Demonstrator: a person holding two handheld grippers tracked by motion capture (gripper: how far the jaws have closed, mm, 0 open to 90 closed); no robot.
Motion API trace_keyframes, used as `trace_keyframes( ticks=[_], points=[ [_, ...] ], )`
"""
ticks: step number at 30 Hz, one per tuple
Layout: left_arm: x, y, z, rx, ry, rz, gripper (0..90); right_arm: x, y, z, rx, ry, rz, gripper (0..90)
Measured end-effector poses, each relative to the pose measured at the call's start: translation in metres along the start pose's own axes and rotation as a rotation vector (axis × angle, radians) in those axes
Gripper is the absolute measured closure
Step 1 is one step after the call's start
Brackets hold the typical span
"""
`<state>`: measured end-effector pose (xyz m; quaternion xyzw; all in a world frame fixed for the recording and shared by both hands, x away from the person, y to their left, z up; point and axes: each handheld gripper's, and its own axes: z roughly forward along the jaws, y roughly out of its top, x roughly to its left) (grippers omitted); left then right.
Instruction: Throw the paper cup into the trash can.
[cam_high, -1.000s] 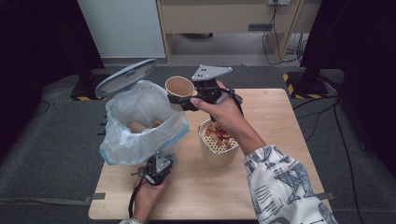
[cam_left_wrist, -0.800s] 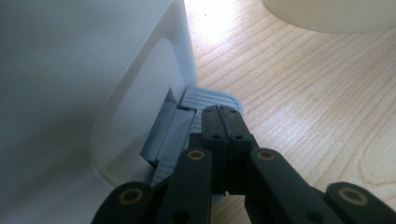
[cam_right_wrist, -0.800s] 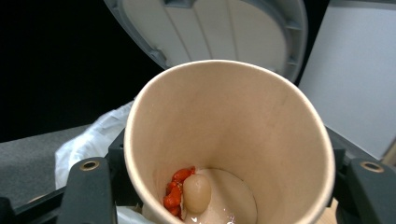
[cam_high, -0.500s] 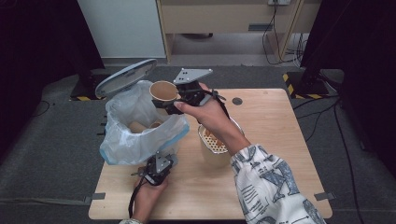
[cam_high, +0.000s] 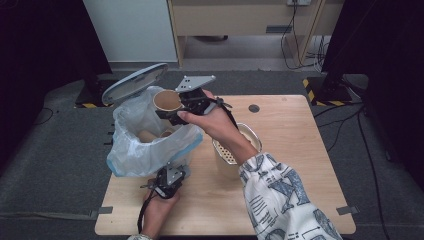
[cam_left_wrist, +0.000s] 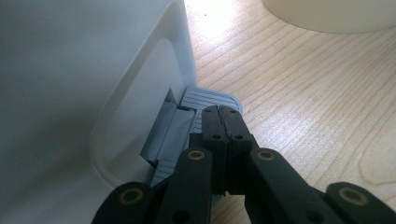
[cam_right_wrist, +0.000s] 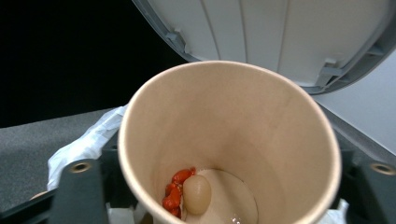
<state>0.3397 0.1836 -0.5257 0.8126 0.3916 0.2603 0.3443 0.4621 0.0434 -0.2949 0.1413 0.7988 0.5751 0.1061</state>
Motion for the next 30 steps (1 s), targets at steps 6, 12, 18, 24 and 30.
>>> trace_keyframes(
  ticks=[6, 12, 18, 24, 30],
  points=[
    [0.0, 0.0, 0.0, -0.002, -0.002, -0.001, 88.7, 0.002, -0.002, 0.004, -0.001, -0.008, 0.009, 10.4],
    [0.0, 0.0, 0.0, -0.001, -0.001, -0.001, 88.7, -0.005, -0.004, -0.007, -0.009, -0.026, 0.033, 11.0],
    [0.0, 0.0, 0.0, -0.002, -0.002, -0.003, 88.7, -0.009, -0.008, -0.015, -0.001, -0.034, 0.039, 11.2],
    [0.0, 0.0, 0.0, -0.002, -0.001, -0.002, 88.8, -0.014, -0.013, -0.024, 0.001, -0.047, 0.055, 10.7],
    [0.0, 0.0, 0.0, -0.002, 0.0, -0.002, 88.7, -0.018, -0.019, -0.03, 0.012, -0.065, 0.059, 10.4]
  ],
)
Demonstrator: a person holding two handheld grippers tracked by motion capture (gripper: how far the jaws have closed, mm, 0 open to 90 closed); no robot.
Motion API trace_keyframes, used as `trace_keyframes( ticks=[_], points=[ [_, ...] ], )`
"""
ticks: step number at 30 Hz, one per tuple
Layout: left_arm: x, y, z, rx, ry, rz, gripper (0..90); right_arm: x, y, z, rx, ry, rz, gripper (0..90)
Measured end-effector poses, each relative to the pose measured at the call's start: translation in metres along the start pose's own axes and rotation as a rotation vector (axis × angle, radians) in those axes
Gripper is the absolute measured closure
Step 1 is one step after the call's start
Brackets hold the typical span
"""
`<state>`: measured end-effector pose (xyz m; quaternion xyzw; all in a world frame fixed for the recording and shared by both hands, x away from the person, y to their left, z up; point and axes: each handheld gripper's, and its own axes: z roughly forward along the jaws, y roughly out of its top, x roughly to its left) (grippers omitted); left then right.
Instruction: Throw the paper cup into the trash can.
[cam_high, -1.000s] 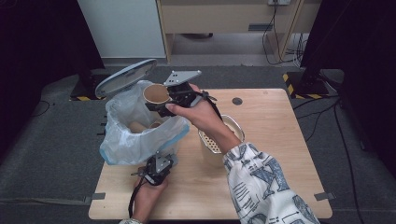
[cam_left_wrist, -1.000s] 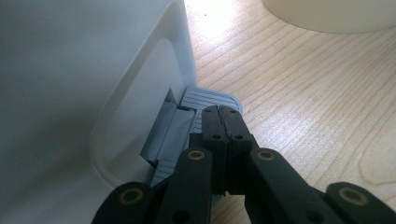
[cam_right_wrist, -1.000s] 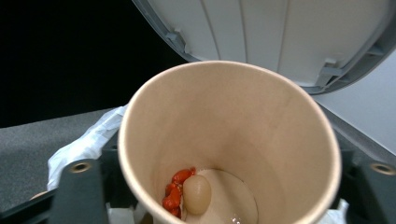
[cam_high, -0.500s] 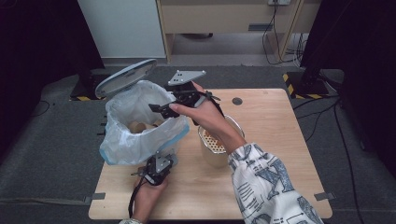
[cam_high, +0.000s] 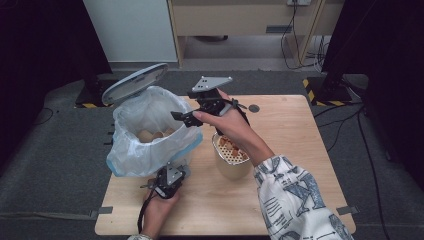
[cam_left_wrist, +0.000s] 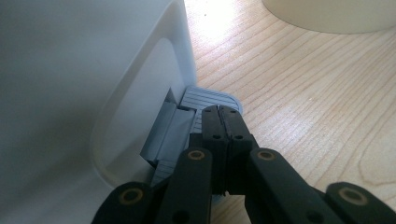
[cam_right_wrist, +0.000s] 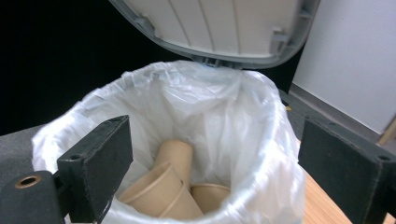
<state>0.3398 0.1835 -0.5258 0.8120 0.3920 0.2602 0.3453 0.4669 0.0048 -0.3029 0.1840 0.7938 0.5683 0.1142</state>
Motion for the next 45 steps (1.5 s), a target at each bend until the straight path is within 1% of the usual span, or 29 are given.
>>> trace_keyframes(
  ticks=[1, 3, 6, 8, 12, 20, 31, 37, 39, 40, 43, 45],
  points=[
    [0.0, 0.0, 0.0, 0.0, 0.0, 0.001, 88.7, -0.002, -0.003, -0.003, 0.004, -0.009, 0.002, 10.4],
    [0.0, 0.0, 0.0, 0.0, 0.0, 0.0, 88.7, -0.003, -0.004, -0.004, 0.005, -0.01, 0.003, 10.3],
    [0.0, 0.0, 0.0, 0.0, -0.001, 0.001, 88.7, -0.007, -0.008, -0.009, 0.005, -0.02, 0.011, 10.1],
    [0.0, 0.0, 0.0, -0.001, -0.001, 0.001, 88.7, -0.011, -0.012, -0.013, 0.008, -0.035, 0.018, 9.8],
    [0.0, 0.0, 0.0, -0.001, 0.0, 0.0, 88.7, -0.016, -0.016, -0.019, 0.006, -0.046, 0.031, 9.9],
    [0.0, 0.0, 0.0, 0.0, -0.001, 0.0, 88.7, -0.022, -0.02, -0.031, 0.003, -0.068, 0.035, 10.2],
    [0.0, 0.0, 0.0, 0.0, -0.001, 0.001, 88.8, -0.029, -0.026, -0.043, 0.006, -0.083, 0.04, 10.6],
    [0.0, 0.0, 0.0, 0.0, 0.0, 0.001, 88.7, -0.035, -0.031, -0.054, 0.009, -0.106, 0.044, 10.4],
    [0.0, 0.0, 0.0, 0.0, -0.001, 0.001, 88.7, -0.036, -0.032, -0.055, 0.009, -0.109, 0.045, 10.4],
    [0.0, 0.0, 0.0, 0.0, -0.001, 0.001, 88.7, -0.038, -0.034, -0.058, 0.009, -0.117, 0.047, 10.4],
    [0.0, 0.0, 0.0, -0.001, -0.001, 0.001, 88.7, -0.04, -0.036, -0.061, 0.011, -0.124, 0.049, 10.4],
    [0.0, 0.0, 0.0, 0.0, 0.0, 0.001, 88.8, -0.042, -0.038, -0.064, 0.018, -0.137, 0.051, 10.4]
  ],
)
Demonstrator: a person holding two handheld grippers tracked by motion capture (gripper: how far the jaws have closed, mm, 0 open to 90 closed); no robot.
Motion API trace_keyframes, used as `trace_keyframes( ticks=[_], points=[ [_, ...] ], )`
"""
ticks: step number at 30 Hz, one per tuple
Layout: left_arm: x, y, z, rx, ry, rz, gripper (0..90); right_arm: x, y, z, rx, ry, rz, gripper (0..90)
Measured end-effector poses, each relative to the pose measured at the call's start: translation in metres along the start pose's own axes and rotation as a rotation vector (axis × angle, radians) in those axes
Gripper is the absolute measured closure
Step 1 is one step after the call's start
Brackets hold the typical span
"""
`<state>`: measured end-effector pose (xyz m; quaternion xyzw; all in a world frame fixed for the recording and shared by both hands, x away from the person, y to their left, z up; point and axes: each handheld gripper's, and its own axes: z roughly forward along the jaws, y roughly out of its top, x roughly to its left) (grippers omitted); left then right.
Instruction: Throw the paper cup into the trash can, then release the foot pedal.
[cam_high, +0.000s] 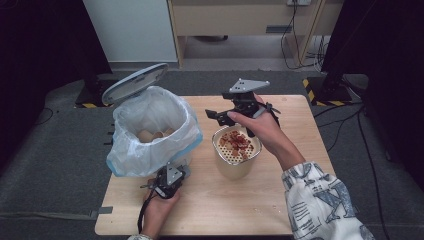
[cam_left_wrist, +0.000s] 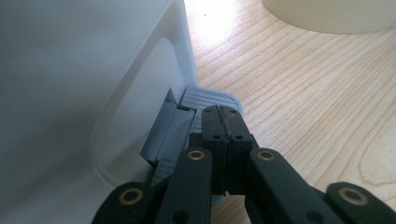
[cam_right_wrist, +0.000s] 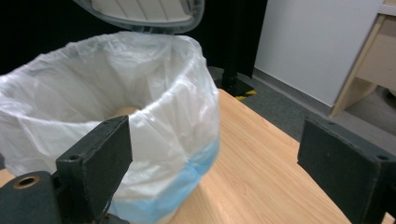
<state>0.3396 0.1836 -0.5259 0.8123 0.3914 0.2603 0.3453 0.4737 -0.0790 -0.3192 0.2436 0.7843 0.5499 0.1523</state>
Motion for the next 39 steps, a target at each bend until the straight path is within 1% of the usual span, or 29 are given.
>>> trace_keyframes(
  ticks=[1, 6, 16, 17, 20, 27, 38, 39],
  points=[
    [0.0, 0.0, 0.0, 0.0, 0.0, -0.001, 88.7, -0.003, -0.002, -0.003, 0.003, -0.007, 0.001, 10.3],
    [0.0, 0.0, 0.0, -0.001, 0.0, -0.001, 88.7, -0.009, -0.008, -0.008, 0.011, -0.028, 0.005, 10.3],
    [0.0, 0.0, 0.0, -0.002, 0.0, -0.002, 88.7, -0.017, -0.016, -0.016, 0.017, -0.051, 0.014, 10.3],
    [0.0, 0.0, 0.0, -0.001, 0.0, -0.002, 88.7, -0.019, -0.018, -0.019, 0.017, -0.059, 0.02, 10.2],
    [0.0, 0.0, 0.0, -0.001, 0.0, -0.002, 88.7, -0.02, -0.02, -0.02, 0.021, -0.063, 0.016, 10.2],
    [0.0, 0.0, 0.0, -0.001, 0.0, -0.002, 88.7, -0.025, -0.025, -0.025, 0.019, -0.074, 0.026, 10.2],
    [0.0, 0.0, 0.0, -0.003, -0.001, -0.007, 88.7, -0.034, -0.034, -0.038, 0.02, -0.102, 0.039, 10.1],
    [0.0, 0.0, 0.0, -0.005, -0.009, -0.017, 85.0, -0.037, -0.037, -0.041, 0.026, -0.111, 0.041, 10.1]
  ],
)
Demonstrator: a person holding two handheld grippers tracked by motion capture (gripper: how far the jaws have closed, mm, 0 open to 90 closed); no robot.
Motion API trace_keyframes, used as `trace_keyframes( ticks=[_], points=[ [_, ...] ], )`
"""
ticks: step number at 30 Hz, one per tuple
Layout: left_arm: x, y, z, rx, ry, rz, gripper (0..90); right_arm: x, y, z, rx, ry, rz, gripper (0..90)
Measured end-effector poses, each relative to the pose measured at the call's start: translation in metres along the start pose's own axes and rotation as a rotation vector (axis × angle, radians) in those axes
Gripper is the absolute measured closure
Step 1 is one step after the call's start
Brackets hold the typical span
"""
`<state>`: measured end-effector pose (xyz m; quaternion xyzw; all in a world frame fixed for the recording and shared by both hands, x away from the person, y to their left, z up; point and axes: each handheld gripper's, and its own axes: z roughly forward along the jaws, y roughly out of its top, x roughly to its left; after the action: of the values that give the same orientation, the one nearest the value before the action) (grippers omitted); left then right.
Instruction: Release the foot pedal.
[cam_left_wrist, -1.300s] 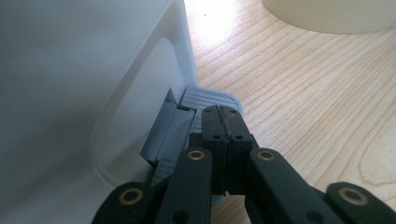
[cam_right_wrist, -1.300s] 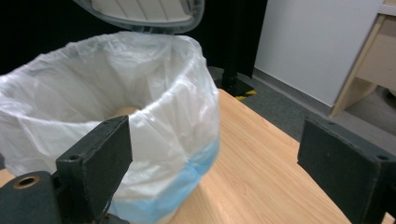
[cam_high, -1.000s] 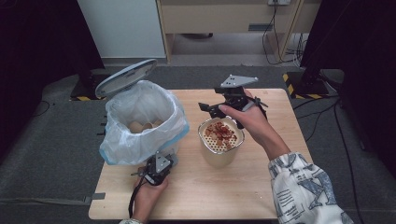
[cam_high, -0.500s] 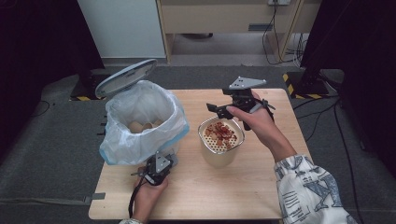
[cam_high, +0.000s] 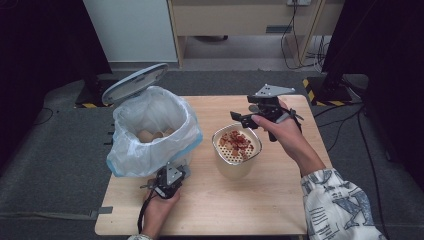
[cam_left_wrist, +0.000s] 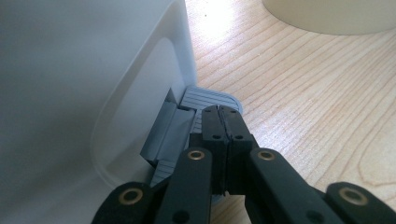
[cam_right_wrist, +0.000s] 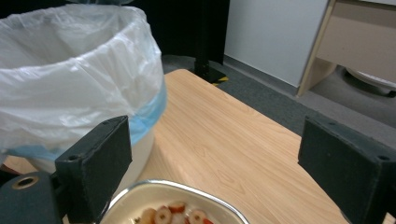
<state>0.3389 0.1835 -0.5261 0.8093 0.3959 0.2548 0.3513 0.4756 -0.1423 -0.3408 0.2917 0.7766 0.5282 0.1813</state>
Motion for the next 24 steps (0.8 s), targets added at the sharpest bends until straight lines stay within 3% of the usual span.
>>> trace_keyframes(
  ticks=[3, 5, 7, 8, 16, 24],
  points=[
    [-0.003, 0.0, -0.001, -0.009, 0.029, 0.014, 79.2, -0.004, -0.004, -0.004, 0.0, -0.009, 0.007, 10.1],
    [-0.001, 0.0, -0.005, -0.006, 0.012, -0.021, 72.1, -0.007, -0.007, -0.007, -0.002, -0.02, 0.013, 10.1],
    [-0.004, 0.0, -0.008, -0.02, 0.012, -0.022, 66.1, -0.012, -0.012, -0.011, 0.001, -0.03, 0.018, 9.9],
    [-0.005, 0.001, -0.01, -0.023, 0.014, -0.019, 58.4, -0.015, -0.016, -0.015, 0.006, -0.041, 0.028, 9.8],
    [-0.009, 0.001, -0.017, -0.04, -0.004, -0.048, 45.6, -0.023, -0.028, -0.022, 0.013, -0.063, 0.042, 9.3],
    [-0.011, 0.0, -0.02, -0.018, -0.031, -0.072, 25.0, -0.029, -0.04, -0.028, 0.014, -0.092, 0.055, 8.8]
  ],
)
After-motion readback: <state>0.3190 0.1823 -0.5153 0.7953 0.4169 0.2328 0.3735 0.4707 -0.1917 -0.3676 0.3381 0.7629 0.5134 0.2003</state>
